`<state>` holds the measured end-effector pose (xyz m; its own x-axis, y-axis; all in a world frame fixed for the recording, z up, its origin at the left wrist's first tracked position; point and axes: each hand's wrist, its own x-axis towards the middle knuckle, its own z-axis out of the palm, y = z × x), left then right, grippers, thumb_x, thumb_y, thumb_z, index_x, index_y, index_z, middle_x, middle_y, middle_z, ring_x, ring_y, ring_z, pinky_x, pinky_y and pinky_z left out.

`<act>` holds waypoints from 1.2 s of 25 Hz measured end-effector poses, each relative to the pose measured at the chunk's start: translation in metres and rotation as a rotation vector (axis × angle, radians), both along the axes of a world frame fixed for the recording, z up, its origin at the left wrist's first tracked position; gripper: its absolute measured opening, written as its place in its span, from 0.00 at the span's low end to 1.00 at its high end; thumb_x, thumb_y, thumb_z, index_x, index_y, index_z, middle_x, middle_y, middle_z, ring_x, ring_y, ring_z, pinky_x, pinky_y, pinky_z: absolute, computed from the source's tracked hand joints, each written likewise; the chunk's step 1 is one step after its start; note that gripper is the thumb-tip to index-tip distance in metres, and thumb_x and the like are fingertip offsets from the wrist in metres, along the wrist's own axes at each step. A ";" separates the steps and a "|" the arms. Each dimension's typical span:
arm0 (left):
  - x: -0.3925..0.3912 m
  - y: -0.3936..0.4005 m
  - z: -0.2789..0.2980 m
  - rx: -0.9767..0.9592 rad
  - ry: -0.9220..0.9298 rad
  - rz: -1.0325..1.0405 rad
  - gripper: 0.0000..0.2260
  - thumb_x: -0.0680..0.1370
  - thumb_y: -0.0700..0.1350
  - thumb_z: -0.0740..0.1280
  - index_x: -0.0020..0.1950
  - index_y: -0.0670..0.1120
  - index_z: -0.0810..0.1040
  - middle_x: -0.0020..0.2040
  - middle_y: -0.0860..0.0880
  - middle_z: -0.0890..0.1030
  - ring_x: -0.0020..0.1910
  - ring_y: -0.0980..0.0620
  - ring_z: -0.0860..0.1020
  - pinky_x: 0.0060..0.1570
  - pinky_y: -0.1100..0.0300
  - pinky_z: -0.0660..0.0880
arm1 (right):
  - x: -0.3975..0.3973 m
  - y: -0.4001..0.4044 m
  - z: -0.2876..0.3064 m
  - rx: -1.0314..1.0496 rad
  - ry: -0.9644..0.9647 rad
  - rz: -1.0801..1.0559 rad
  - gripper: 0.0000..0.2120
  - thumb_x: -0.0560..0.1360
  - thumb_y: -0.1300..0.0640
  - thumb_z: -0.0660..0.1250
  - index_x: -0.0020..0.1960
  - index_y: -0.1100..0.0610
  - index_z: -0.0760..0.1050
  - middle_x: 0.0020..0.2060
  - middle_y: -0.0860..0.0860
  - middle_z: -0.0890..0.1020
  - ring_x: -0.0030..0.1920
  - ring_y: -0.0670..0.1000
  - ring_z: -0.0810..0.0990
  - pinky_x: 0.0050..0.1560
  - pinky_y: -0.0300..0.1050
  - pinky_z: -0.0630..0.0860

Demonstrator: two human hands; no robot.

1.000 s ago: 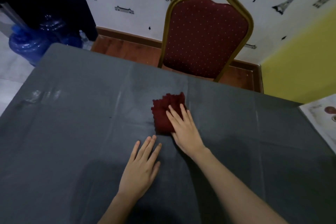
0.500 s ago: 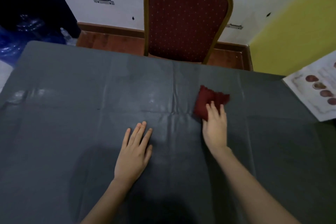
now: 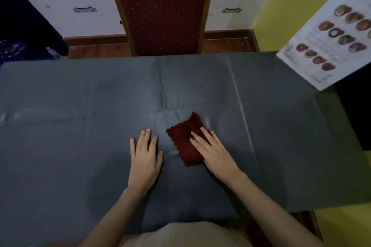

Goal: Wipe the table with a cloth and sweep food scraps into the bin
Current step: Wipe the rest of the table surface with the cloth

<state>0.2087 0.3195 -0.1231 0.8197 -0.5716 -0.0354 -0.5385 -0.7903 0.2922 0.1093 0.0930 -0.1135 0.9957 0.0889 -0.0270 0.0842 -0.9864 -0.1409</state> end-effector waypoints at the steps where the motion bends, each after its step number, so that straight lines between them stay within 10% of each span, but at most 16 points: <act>1: -0.011 -0.009 0.000 0.002 0.000 -0.034 0.21 0.79 0.48 0.56 0.68 0.39 0.70 0.73 0.38 0.66 0.74 0.40 0.62 0.73 0.37 0.54 | -0.009 -0.008 0.001 -0.017 -0.002 -0.005 0.29 0.70 0.66 0.53 0.72 0.58 0.66 0.72 0.53 0.67 0.74 0.60 0.59 0.72 0.59 0.59; 9: -0.097 -0.098 0.019 -0.043 0.013 -0.225 0.22 0.78 0.50 0.57 0.69 0.42 0.69 0.73 0.41 0.67 0.74 0.45 0.63 0.74 0.43 0.50 | -0.097 -0.084 0.011 -0.042 0.049 -0.142 0.34 0.66 0.66 0.68 0.71 0.56 0.67 0.72 0.51 0.68 0.73 0.58 0.63 0.68 0.61 0.66; 15: -0.144 -0.171 0.030 -0.049 0.124 -0.355 0.29 0.69 0.51 0.70 0.68 0.44 0.70 0.66 0.43 0.71 0.66 0.44 0.70 0.68 0.50 0.67 | -0.133 -0.094 0.026 0.153 0.043 -0.384 0.45 0.61 0.64 0.75 0.74 0.54 0.61 0.72 0.52 0.67 0.62 0.55 0.75 0.53 0.49 0.78; 24: -0.141 -0.200 0.039 0.053 -0.063 -0.330 0.04 0.73 0.43 0.68 0.47 0.48 0.78 0.42 0.50 0.78 0.40 0.48 0.77 0.34 0.54 0.74 | -0.144 -0.133 0.035 0.145 -0.085 -0.364 0.19 0.65 0.59 0.74 0.55 0.53 0.77 0.46 0.50 0.78 0.45 0.52 0.77 0.44 0.46 0.74; 30: -0.118 -0.276 0.084 0.024 0.240 -0.539 0.09 0.78 0.46 0.62 0.55 0.48 0.79 0.51 0.46 0.82 0.51 0.43 0.78 0.46 0.53 0.74 | -0.175 -0.195 0.065 0.095 -0.205 -0.444 0.14 0.67 0.58 0.73 0.52 0.53 0.79 0.46 0.49 0.79 0.49 0.52 0.78 0.48 0.47 0.74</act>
